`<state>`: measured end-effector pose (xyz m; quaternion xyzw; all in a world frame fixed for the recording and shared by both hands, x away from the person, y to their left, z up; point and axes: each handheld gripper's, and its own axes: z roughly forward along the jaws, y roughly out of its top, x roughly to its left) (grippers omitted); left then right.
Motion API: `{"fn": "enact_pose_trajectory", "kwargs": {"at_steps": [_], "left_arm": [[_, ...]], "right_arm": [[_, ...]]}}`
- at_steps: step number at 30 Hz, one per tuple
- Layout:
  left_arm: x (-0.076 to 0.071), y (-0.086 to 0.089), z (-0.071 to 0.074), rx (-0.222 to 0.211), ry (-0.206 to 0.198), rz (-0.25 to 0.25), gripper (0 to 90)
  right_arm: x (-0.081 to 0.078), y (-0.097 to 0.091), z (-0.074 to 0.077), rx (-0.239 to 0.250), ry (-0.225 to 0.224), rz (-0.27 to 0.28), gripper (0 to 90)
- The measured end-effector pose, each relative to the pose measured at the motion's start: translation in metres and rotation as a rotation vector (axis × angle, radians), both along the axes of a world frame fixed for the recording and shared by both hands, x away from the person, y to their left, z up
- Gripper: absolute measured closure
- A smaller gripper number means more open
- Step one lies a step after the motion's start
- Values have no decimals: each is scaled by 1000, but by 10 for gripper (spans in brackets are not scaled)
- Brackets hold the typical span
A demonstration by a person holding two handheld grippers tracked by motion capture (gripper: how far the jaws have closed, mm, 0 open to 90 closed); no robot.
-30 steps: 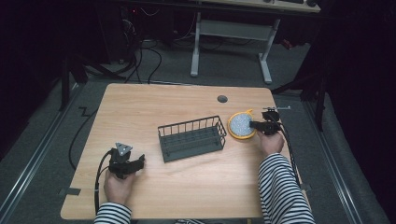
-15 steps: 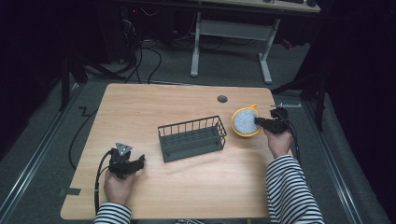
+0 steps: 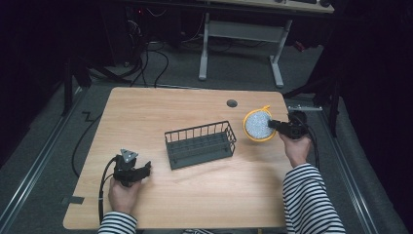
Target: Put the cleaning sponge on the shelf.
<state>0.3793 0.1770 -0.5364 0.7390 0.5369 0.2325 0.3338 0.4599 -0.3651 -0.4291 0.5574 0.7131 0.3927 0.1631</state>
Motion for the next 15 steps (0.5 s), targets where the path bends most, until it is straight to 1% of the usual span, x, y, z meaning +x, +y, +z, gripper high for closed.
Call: {"fn": "enact_pose_trajectory", "kwargs": {"at_steps": [7,10,15], "left_arm": [[0,0,0,-2,1,-2,302],[0,0,0,-1,1,-2,302],[0,0,0,-1,1,-2,302]], "right_arm": [[-2,9,21,-10,-36,43,819],[-4,12,31,10,-59,63,818],[-7,20,47,19,-91,100,819]]}}
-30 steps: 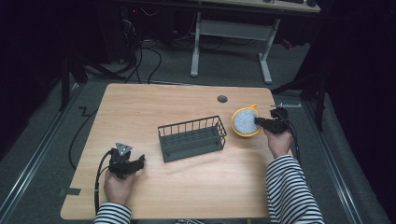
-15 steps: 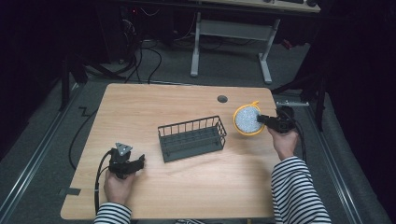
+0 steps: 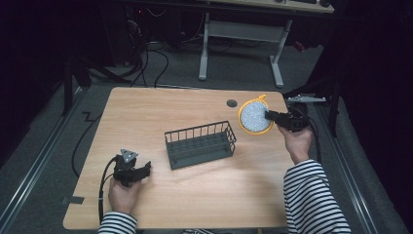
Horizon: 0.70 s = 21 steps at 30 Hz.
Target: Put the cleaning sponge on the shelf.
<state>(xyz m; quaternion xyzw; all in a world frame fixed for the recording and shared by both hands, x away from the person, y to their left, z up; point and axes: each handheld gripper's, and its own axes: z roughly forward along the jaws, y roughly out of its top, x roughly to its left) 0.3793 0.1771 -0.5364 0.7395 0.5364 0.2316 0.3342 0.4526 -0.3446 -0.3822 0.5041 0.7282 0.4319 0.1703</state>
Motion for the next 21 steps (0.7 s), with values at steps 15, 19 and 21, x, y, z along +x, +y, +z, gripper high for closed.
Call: {"fn": "enact_pose_trajectory", "kwargs": {"at_steps": [15,19,21], "left_arm": [[0,0,0,0,0,-1,301],[0,0,0,0,0,-2,300],[0,0,0,0,0,-1,300]], "right_arm": [[-1,40,21,9,-36,122,818],[0,54,26,5,-39,156,818],[1,62,27,3,-43,174,818]]}}
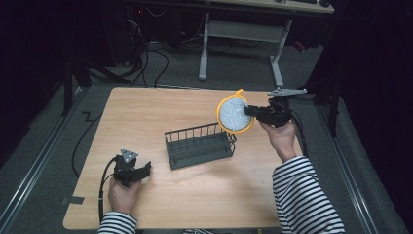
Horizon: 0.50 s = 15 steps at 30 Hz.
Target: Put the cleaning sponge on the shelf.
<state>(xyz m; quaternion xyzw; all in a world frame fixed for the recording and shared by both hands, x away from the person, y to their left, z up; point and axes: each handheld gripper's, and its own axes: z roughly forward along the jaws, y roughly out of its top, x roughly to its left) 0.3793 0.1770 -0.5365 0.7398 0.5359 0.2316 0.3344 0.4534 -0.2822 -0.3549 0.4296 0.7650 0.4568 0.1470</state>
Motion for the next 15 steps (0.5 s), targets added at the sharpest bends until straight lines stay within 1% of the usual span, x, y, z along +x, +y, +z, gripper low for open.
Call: {"fn": "enact_pose_trajectory", "kwargs": {"at_steps": [5,11,15], "left_arm": [[0,0,0,0,0,-1,300],[0,0,0,1,0,-1,300],[0,0,0,0,0,-1,299]], "right_arm": [[5,23,-3,-25,15,39,817],[14,43,-14,-41,38,66,816],[18,52,-21,-53,49,78,816]]}}
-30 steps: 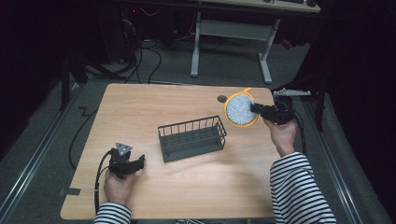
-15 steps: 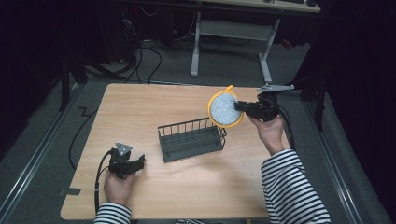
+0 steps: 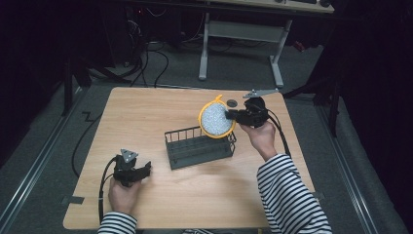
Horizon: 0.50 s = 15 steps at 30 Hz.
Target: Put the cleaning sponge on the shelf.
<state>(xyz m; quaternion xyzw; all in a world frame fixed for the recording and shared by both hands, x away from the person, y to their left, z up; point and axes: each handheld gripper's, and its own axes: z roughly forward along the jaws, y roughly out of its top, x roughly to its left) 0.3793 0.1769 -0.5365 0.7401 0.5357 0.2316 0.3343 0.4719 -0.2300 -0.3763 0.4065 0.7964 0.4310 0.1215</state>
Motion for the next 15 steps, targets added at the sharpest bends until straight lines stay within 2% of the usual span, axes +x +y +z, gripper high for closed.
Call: {"fn": "enact_pose_trajectory", "kwargs": {"at_steps": [3,15], "left_arm": [[0,0,0,0,0,0,300],[0,0,0,0,0,-1,300]], "right_arm": [[3,6,-7,-12,8,6,815],[11,12,-27,-34,27,7,811]]}}
